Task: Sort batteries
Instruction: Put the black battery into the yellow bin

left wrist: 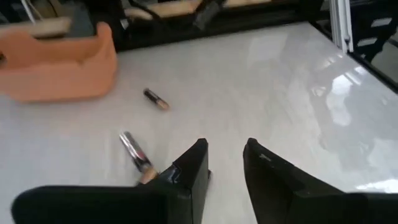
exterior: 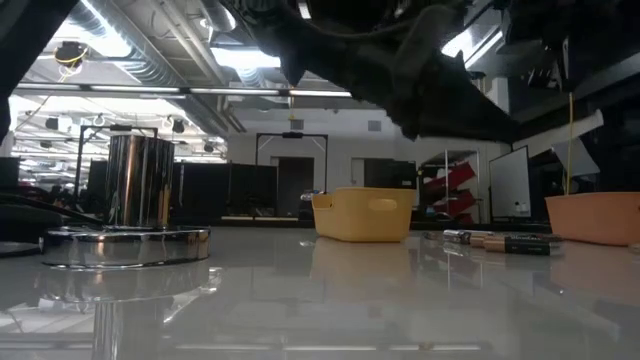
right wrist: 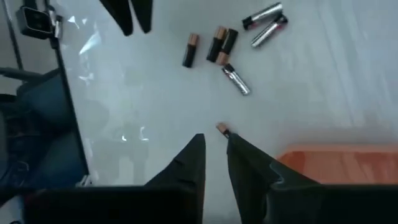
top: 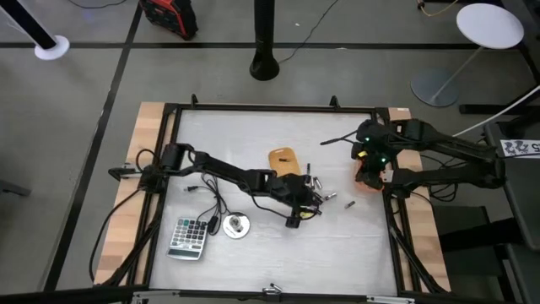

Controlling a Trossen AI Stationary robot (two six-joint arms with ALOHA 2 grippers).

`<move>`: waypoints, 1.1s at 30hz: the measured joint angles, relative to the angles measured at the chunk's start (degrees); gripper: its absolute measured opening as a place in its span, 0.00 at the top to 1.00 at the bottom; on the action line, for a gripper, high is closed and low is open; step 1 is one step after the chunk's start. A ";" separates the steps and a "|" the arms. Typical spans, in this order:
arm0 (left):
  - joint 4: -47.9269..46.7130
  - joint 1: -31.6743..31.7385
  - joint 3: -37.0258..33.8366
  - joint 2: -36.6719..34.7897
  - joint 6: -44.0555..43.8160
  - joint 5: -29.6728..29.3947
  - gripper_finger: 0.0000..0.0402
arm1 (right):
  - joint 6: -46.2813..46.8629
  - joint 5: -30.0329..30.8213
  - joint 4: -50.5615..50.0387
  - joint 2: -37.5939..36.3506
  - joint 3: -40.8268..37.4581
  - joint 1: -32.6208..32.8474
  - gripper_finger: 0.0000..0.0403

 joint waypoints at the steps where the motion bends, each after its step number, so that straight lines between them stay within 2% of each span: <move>1: -0.04 -0.19 0.00 0.29 -0.60 -0.03 0.74 | 0.02 -0.28 0.18 0.08 -0.63 0.00 0.80; 8: 2.01 -1.14 0.00 2.58 -0.88 -0.52 0.60 | 0.18 -3.18 1.04 0.46 -5.84 1.15 0.66; 15: 2.17 -1.31 0.00 3.85 -0.72 -3.23 0.60 | 2.68 -2.96 8.44 0.50 -10.01 11.32 0.66; 20: 3.25 -1.05 0.00 5.90 -0.62 -3.34 0.61 | 6.02 2.14 15.78 0.78 -11.83 20.56 0.68; 28: 3.26 -0.72 -0.07 7.10 1.05 -5.84 0.61 | 11.18 13.01 17.25 2.69 -11.95 33.29 0.68; 33: 3.21 -0.20 -0.07 7.10 1.06 -6.73 0.61 | 13.97 16.77 20.15 5.80 -11.96 38.73 0.68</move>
